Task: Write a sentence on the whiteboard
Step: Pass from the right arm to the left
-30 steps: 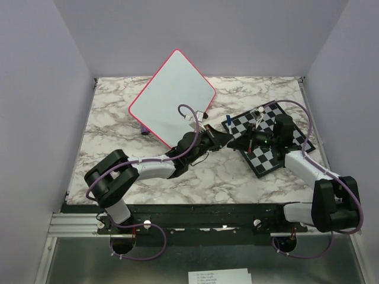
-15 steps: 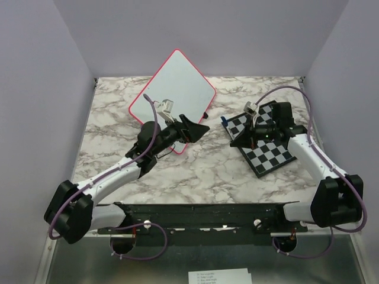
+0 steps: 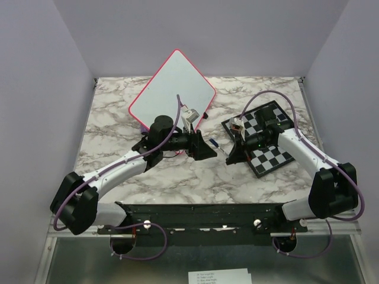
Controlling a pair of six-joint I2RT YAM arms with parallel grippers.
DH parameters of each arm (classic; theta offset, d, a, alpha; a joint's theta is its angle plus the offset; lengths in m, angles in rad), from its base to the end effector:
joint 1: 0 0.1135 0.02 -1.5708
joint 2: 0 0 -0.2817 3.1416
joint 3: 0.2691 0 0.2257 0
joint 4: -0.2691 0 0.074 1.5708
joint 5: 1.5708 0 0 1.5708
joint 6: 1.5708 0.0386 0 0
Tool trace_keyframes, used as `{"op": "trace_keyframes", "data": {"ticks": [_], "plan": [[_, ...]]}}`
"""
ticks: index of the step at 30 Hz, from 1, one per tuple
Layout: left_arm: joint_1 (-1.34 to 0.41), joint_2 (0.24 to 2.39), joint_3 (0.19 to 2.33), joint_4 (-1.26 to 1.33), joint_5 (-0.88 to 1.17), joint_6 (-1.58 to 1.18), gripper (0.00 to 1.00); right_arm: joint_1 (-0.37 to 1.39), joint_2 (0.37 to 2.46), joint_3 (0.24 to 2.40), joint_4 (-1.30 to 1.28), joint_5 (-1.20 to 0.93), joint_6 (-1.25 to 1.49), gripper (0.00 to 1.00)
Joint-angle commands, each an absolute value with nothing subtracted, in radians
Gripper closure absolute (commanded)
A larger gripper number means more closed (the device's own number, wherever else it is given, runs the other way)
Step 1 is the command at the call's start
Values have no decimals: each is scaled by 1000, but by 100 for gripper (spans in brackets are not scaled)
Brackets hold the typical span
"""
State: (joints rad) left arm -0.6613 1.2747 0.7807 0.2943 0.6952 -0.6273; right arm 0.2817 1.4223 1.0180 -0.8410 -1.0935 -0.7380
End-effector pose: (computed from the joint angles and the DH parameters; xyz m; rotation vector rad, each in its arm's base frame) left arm 0.1895 -0.1788 0.3120 0.6000 1.9052 -1.4956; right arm 0.2126 0.0972 0.2748 -1.3197 1.8904 1.2748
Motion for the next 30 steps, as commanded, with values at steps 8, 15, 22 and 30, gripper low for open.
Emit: {"op": "trace_keyframes", "data": {"ticks": [8, 15, 22, 30], "plan": [[-713, 1382, 923, 170, 759, -511, 43, 319, 1450, 1060, -943, -1120, -850, 99], [-715, 1378, 914, 184, 781, -520, 85, 321, 1447, 1063, -953, -1123, -853, 99], [-713, 1338, 871, 245, 739, -584, 100, 321, 1436, 1071, -956, -1141, -845, 70], [-699, 1174, 594, 766, 409, -975, 100, 287, 1339, 1213, -948, -1213, -680, 0]]}}
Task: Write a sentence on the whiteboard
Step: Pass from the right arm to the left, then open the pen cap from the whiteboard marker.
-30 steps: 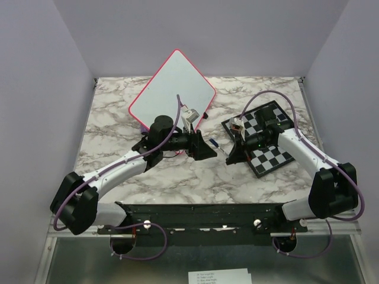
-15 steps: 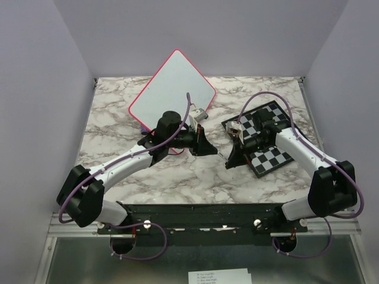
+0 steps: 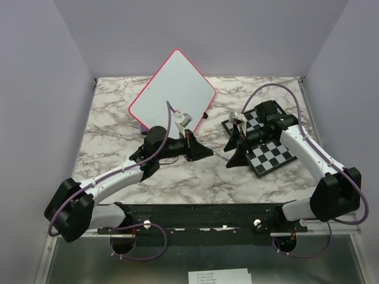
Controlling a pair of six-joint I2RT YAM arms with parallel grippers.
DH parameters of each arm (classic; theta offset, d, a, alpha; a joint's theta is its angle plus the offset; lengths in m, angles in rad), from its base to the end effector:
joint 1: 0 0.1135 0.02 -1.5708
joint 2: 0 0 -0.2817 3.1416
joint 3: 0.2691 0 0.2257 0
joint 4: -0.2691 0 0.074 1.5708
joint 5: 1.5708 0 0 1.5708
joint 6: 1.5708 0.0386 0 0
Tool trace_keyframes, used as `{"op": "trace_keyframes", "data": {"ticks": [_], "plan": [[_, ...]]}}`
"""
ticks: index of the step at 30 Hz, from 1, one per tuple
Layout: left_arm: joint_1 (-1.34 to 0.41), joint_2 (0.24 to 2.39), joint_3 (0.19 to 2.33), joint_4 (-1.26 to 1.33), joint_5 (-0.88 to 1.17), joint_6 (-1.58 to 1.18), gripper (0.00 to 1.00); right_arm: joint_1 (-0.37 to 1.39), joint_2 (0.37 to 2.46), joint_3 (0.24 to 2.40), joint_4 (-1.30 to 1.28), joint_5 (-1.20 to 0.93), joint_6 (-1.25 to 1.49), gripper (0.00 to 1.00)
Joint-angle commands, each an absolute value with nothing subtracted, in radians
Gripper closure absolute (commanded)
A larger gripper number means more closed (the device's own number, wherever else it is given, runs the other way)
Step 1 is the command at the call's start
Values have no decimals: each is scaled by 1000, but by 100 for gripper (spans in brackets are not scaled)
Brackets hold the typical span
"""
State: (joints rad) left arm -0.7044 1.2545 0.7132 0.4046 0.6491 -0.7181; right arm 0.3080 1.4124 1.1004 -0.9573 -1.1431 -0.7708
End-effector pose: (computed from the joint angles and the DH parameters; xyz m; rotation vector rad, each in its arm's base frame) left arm 0.1781 -0.1820 0.3063 0.5393 1.8861 -1.5511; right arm 0.2064 0.1025 0.2960 -1.3557 1.8331 1.3415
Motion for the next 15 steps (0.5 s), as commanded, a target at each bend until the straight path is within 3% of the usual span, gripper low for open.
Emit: {"op": "trace_keyframes", "data": {"ticks": [1, 6, 8, 11, 15], "plan": [[-704, 1164, 565, 837, 361, -1014, 100, 282, 1332, 1236, -946, -1204, -655, 0], [-724, 1135, 479, 1146, 106, -1140, 100, 259, 1273, 1242, -732, -1282, -280, 0], [-730, 1141, 486, 1213, 46, -1149, 100, 259, 1237, 1152, -380, -1305, 111, 0], [-738, 1146, 511, 1246, 11, -1147, 100, 259, 1171, 979, 59, -1235, 465, 0], [-768, 1164, 532, 1256, -31, -1137, 100, 259, 1170, 933, 271, -1193, 667, 0]]}}
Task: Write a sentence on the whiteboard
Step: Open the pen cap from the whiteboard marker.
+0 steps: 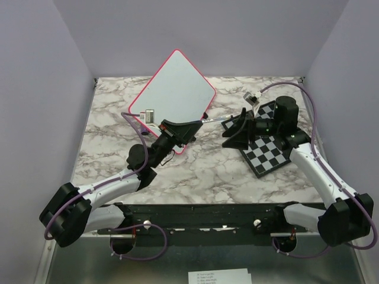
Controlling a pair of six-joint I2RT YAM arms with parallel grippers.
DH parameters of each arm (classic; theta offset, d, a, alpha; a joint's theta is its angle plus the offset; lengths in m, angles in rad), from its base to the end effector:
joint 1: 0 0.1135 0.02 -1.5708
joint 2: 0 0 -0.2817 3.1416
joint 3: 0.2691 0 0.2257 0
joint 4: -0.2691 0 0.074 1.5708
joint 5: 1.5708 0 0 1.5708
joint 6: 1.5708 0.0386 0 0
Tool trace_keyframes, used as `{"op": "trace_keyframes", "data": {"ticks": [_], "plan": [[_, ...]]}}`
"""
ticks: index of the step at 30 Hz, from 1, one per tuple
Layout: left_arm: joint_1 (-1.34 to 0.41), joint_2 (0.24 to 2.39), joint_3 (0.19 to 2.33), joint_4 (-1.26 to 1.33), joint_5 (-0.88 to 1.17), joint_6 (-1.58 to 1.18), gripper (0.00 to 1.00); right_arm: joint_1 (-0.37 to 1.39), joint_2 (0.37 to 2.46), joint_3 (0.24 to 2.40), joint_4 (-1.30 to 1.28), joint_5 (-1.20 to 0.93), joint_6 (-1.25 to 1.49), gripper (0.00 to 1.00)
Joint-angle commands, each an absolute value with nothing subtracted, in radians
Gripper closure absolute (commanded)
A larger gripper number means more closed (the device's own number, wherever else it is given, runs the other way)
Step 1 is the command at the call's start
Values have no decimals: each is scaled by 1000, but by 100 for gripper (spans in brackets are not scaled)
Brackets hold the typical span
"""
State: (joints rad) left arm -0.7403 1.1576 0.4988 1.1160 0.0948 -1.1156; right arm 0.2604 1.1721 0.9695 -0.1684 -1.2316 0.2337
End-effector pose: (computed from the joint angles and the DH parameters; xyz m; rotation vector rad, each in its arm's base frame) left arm 0.1574 -0.1488 0.3354 -0.1433 1.2789 -1.6864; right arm 0.2001 0.0910 0.3566 -0.8762 1.7505 1.5037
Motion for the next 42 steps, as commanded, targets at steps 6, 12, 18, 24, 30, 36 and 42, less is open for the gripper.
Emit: {"op": "trace_keyframes", "data": {"ticks": [6, 12, 18, 24, 30, 36, 42], "plan": [[-819, 1212, 534, 1295, -116, -1129, 100, 261, 1235, 908, 651, -1174, 1040, 1], [-864, 1261, 558, 1318, -175, -1120, 100, 294, 1295, 959, 775, -1146, 1177, 11], [-871, 1264, 563, 1312, -204, -1114, 100, 313, 1292, 954, 675, -1124, 1108, 27], [-874, 1253, 546, 1295, -222, -1117, 100, 311, 1302, 977, 652, -1121, 1092, 39], [-877, 1249, 534, 1301, -225, -1120, 100, 313, 1321, 988, 649, -1106, 1092, 39], [-879, 1256, 537, 1307, -206, -1121, 100, 313, 1333, 1003, 653, -1114, 1094, 39], [-876, 1252, 538, 1295, -167, -1126, 100, 311, 1335, 1026, 581, -1156, 999, 39]]}}
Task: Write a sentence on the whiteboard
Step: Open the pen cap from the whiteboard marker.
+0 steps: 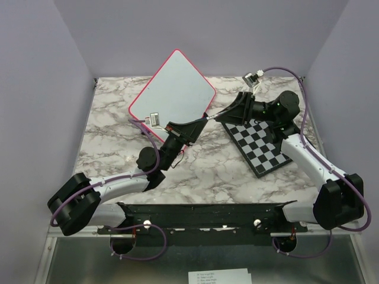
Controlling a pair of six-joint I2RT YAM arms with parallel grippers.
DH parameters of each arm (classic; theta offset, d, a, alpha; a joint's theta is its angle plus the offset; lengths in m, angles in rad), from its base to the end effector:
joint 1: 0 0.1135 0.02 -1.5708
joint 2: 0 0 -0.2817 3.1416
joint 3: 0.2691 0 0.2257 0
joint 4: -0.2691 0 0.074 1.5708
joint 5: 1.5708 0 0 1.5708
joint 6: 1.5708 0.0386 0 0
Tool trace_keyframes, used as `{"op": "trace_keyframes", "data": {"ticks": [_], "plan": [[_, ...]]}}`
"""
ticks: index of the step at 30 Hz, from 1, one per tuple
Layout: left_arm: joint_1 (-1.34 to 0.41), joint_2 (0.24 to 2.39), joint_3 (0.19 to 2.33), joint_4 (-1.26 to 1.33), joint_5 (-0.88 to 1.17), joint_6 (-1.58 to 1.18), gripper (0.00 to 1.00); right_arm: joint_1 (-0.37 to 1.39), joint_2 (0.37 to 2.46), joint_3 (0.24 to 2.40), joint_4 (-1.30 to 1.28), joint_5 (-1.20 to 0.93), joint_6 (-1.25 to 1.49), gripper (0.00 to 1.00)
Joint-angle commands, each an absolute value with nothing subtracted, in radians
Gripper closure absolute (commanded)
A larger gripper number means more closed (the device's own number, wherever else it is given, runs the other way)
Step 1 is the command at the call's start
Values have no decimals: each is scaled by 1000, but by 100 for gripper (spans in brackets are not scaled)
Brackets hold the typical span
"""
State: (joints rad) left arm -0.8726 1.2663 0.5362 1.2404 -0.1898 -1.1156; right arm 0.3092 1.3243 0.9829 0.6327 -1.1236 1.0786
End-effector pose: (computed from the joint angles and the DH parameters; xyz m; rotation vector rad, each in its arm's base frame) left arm 0.1569 -0.1756 0.3365 -0.3425 1.1803 -1.6717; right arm 0.2402 0.1133 0.3964 -0.5432 1.6536 1.7851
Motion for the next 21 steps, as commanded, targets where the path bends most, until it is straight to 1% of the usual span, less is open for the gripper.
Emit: {"op": "trace_keyframes", "data": {"ticks": [1, 2, 5, 6, 9, 10, 11, 15, 21], "plan": [[-871, 1250, 541, 1289, -157, -1126, 100, 311, 1335, 1034, 562, -1164, 976, 39], [-867, 1249, 545, 1276, -144, -1126, 100, 311, 1335, 1043, 507, -1187, 950, 39], [-838, 1220, 557, 1211, -83, -1143, 100, 310, 1341, 1112, 346, -1283, 758, 38], [-827, 1215, 580, 1184, -13, -1153, 100, 308, 1344, 1136, 321, -1307, 679, 37], [-786, 1177, 610, 1088, 89, -1160, 100, 310, 1339, 1170, 184, -1373, 527, 34], [-778, 1163, 617, 1060, 131, -1143, 100, 310, 1336, 1186, 160, -1382, 502, 34], [-767, 1149, 620, 999, 143, -1134, 100, 310, 1335, 1189, 128, -1397, 486, 34], [-759, 1103, 661, 890, 204, -1083, 100, 310, 1333, 1216, 17, -1394, 395, 34], [-759, 1134, 687, 859, 241, -1089, 100, 313, 1336, 1227, 5, -1390, 411, 37]]}}
